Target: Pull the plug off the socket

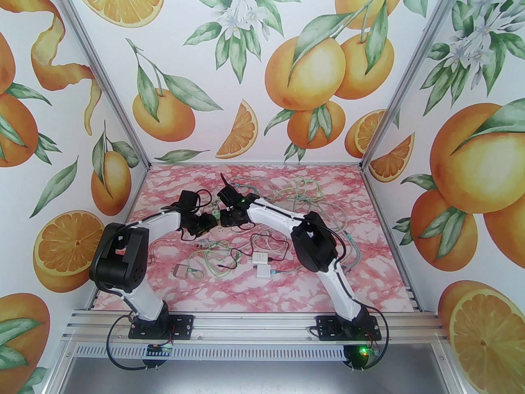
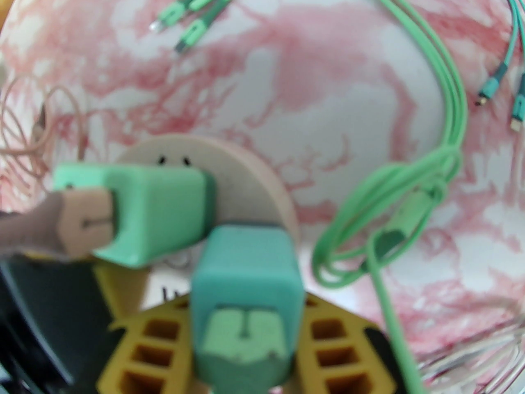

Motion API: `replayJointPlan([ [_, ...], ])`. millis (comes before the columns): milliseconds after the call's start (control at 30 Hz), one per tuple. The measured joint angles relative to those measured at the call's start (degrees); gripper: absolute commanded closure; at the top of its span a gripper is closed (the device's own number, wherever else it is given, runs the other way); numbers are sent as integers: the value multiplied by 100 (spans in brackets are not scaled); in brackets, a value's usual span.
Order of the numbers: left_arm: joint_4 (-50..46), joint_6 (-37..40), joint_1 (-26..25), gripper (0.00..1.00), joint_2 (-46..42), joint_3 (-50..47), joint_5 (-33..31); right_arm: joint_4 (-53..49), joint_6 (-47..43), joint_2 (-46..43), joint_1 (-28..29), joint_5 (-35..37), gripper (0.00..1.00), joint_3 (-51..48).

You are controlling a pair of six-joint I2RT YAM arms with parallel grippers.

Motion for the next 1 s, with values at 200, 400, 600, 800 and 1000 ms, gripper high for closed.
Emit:
replayJointPlan([
  [200, 15, -42, -4, 67, -4, -26, 22, -446, -151, 199, 107, 358, 81, 417],
  [400, -190, -46, -4, 69, 66, 94, -92, -772, -452, 374, 317, 981, 80, 769],
  [600, -393, -50, -4, 69, 140, 232, -98, -863, -579, 444, 402, 1257, 81, 885],
  [800, -446, -48, -4, 70, 173, 280, -109, -544, -442, 308, 258, 935, 81, 557],
  [1000, -378, -44, -28, 70, 205, 295, -94, 57, -57, -59, -120, -39, 81, -125],
])
